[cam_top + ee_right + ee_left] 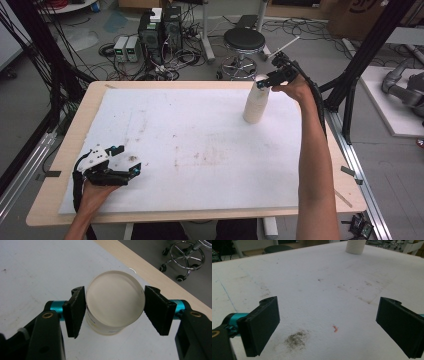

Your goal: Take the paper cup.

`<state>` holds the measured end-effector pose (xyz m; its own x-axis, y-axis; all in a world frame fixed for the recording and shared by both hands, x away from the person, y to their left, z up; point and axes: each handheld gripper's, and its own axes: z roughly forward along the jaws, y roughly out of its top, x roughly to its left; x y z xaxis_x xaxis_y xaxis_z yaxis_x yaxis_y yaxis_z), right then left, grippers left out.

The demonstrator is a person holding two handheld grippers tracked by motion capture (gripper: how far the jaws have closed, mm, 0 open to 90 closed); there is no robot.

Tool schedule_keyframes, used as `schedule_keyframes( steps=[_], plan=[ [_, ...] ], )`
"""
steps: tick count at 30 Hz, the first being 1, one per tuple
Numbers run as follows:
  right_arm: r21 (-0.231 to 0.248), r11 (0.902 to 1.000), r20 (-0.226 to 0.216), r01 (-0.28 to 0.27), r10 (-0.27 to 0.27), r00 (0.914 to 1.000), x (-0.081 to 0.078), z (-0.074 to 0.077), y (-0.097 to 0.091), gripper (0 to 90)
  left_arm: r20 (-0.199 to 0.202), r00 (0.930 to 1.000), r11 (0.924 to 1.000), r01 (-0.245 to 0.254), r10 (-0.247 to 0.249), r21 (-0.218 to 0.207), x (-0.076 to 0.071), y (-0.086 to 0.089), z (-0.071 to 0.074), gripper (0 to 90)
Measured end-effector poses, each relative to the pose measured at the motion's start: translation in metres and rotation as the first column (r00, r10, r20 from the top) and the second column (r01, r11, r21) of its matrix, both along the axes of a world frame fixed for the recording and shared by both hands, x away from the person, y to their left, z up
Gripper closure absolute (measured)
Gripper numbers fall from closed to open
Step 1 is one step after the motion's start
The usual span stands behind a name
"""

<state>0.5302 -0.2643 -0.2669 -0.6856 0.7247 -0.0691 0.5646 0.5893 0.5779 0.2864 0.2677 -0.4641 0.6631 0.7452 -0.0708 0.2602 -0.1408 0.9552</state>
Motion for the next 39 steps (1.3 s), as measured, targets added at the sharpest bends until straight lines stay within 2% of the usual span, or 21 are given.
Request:
schedule_keyframes(
  steps=[7, 13, 16, 17, 18, 19, 21, 22, 29, 34, 39],
  plan=[
    [-0.002, 1.0000, 0.024, -0.002, 0.002, 0.9997, -0.003, 0.003, 0.001, 36.8, -0.002, 1.0000, 1.0000, 0.000, 0.000, 0.002, 0.000, 0.000, 0.000, 5.1],
    [0.010, 0.9999, 0.052, -0.007, 0.006, 0.9986, -0.006, 0.013, -0.001, 37.1, -0.005, 1.0000, 1.0000, 0.000, 0.000, 0.002, 0.000, 0.000, 0.000, 5.1],
    [0.028, 0.9996, 0.074, -0.011, 0.009, 0.9972, -0.010, 0.028, -0.002, 37.2, -0.005, 1.0000, 1.0000, -0.002, 0.002, -0.001, 0.000, 0.000, 0.000, 5.1],
    [0.028, 0.9996, 0.074, -0.011, 0.009, 0.9972, -0.010, 0.028, -0.002, 37.2, -0.005, 1.0000, 1.0000, -0.002, 0.002, -0.001, 0.000, 0.000, 0.000, 5.1],
    [0.028, 0.9994, 0.090, -0.019, 0.017, 0.9958, -0.012, 0.036, 0.000, 37.3, -0.006, 1.0000, 1.0000, 0.000, 0.000, 0.003, 0.000, 0.000, 0.000, 5.1],
    [0.029, 0.9994, 0.085, -0.016, 0.013, 0.9963, -0.013, 0.040, 0.000, 37.3, -0.006, 1.0000, 1.0000, 0.000, 0.000, 0.003, 0.000, 0.000, 0.000, 5.1],
    [0.023, 0.9995, 0.102, -0.022, 0.020, 0.9946, -0.013, 0.043, 0.001, 37.3, -0.006, 1.0000, 1.0000, 0.001, -0.001, 0.001, 0.000, 0.000, 0.000, 5.1],
    [0.029, 0.9993, 0.107, -0.024, 0.021, 0.9941, -0.015, 0.051, 0.002, 37.3, -0.006, 1.0000, 1.0000, 0.000, 0.000, 0.000, 0.000, 0.000, 0.000, 5.1],
    [0.030, 0.9994, 0.140, -0.020, 0.016, 0.9900, -0.020, 0.072, 0.001, 37.3, -0.010, 0.9999, 1.0000, 0.002, -0.002, -0.002, 0.001, 0.000, 0.000, 5.1],
    [0.029, 0.9989, 0.163, -0.036, 0.031, 0.9861, -0.027, 0.080, 0.002, 37.3, -0.012, 0.9999, 1.0000, 0.003, -0.003, -0.005, 0.001, 0.000, 0.000, 5.1],
    [0.073, 0.9952, 0.185, -0.066, 0.051, 0.9814, -0.047, 0.085, 0.002, 37.3, -0.012, 0.9999, 1.0000, 0.004, -0.004, -0.008, 0.001, 0.000, 0.000, 5.1]
  ],
)
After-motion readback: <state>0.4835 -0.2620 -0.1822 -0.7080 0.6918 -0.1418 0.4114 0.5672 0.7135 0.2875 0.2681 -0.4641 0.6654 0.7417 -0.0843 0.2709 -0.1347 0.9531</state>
